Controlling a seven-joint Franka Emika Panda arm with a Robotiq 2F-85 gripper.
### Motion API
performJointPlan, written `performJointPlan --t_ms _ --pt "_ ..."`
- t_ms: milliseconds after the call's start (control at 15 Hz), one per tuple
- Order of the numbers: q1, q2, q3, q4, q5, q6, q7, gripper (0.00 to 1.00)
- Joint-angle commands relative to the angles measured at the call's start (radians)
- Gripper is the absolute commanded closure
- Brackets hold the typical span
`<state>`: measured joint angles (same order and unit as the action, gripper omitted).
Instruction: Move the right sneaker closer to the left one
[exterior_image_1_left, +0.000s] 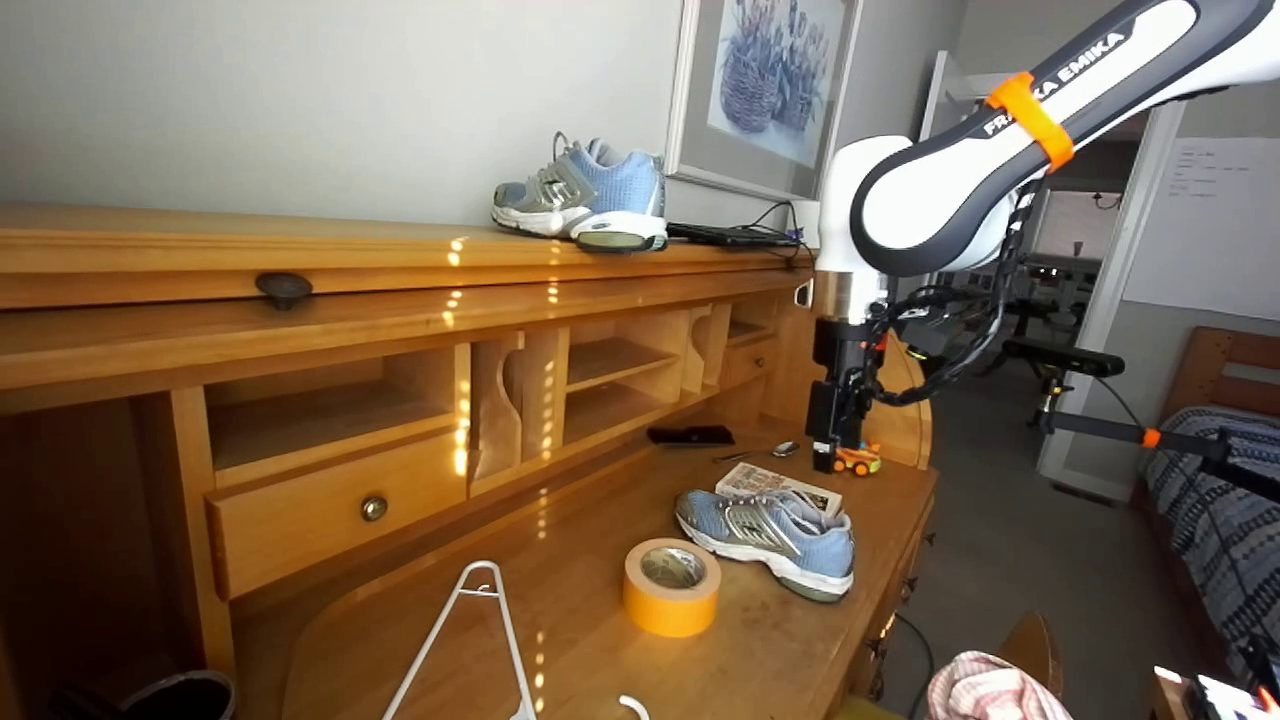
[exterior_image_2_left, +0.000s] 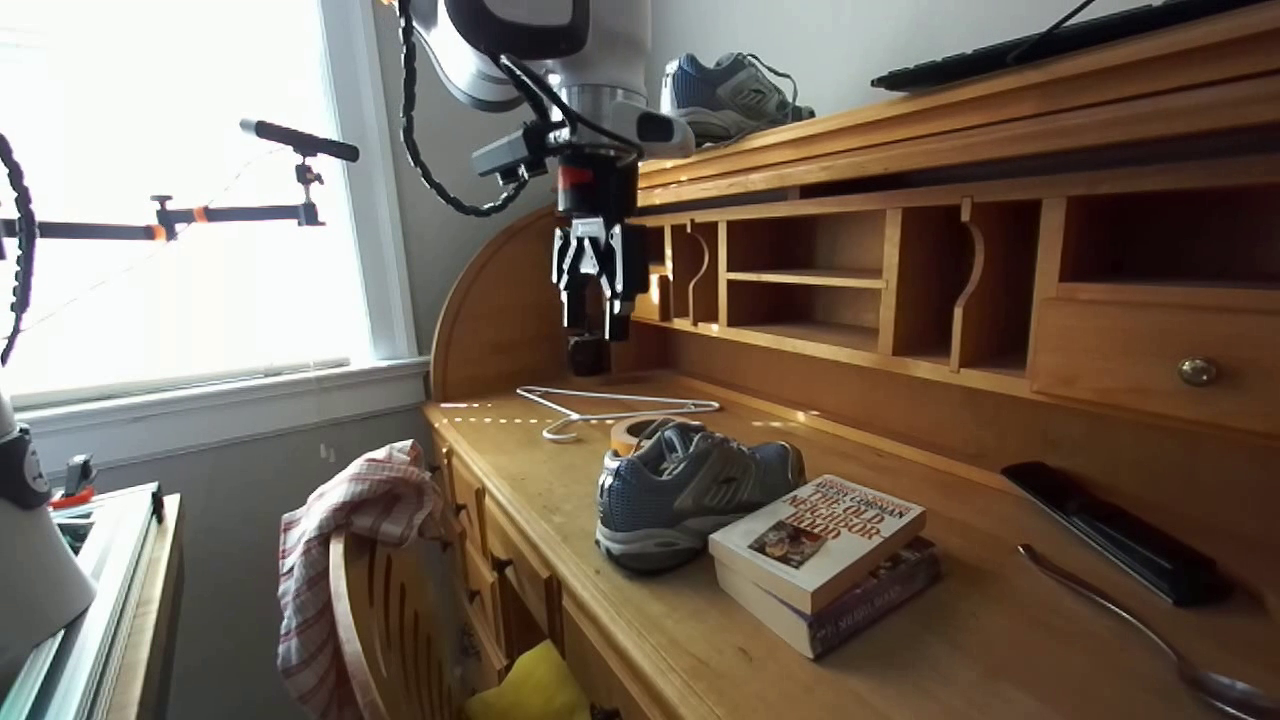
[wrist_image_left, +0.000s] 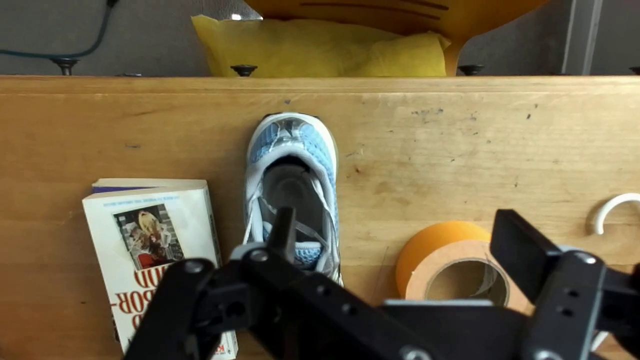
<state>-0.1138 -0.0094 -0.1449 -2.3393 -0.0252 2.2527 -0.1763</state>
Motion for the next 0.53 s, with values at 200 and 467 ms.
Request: performJointPlan --t_ms 200,467 --pt "-0.031 0.185 0.0 0.065 0.013 0.103 -0.033 0.0" --pt "-0.055 0.259 0.014 0.111 0.053 0.1 -0.1 0.0"
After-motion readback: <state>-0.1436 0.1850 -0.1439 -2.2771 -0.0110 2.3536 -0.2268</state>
